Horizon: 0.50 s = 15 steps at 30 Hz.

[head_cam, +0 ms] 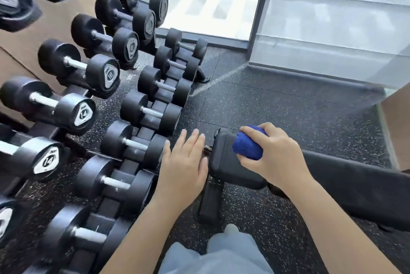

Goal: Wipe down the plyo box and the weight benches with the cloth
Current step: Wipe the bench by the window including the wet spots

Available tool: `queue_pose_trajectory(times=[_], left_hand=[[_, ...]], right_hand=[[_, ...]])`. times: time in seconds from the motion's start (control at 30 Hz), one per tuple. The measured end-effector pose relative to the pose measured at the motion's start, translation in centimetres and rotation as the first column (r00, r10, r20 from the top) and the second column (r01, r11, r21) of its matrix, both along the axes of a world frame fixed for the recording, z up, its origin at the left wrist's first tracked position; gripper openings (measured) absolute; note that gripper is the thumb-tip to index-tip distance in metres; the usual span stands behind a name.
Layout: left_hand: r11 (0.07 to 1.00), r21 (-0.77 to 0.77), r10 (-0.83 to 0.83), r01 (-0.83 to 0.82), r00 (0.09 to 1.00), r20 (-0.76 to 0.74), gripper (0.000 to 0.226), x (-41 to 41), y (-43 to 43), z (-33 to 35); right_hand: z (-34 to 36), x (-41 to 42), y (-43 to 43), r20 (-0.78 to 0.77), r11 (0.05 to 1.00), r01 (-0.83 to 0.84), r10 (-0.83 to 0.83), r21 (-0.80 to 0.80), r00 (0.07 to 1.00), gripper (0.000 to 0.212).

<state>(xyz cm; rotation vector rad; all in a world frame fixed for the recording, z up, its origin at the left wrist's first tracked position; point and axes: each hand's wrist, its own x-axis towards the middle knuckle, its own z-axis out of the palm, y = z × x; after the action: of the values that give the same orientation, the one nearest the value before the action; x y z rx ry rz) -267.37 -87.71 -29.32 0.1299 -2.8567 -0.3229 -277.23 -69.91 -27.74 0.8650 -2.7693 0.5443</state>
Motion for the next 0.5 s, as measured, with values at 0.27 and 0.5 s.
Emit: queue_pose_trajectory(times=[0.27,0.5], left_hand=[[0.994,-0.051,0.094,-0.095,0.995,-0.022,0.049,-4.5,-0.8,0.9],[0.996,-0.035,0.077,-0.077,0.997,0.003,0.049,-9.6,-6.1,-0.2]], right_hand=[[0.3,-6.0,-1.5,-0.042,0.998,-0.064,0.063,-0.024,0.997,0.045],[-0.9,-10.2,-6.8,-0.018,0.999,-0.047,0.047,0.007,0.999,0.049]])
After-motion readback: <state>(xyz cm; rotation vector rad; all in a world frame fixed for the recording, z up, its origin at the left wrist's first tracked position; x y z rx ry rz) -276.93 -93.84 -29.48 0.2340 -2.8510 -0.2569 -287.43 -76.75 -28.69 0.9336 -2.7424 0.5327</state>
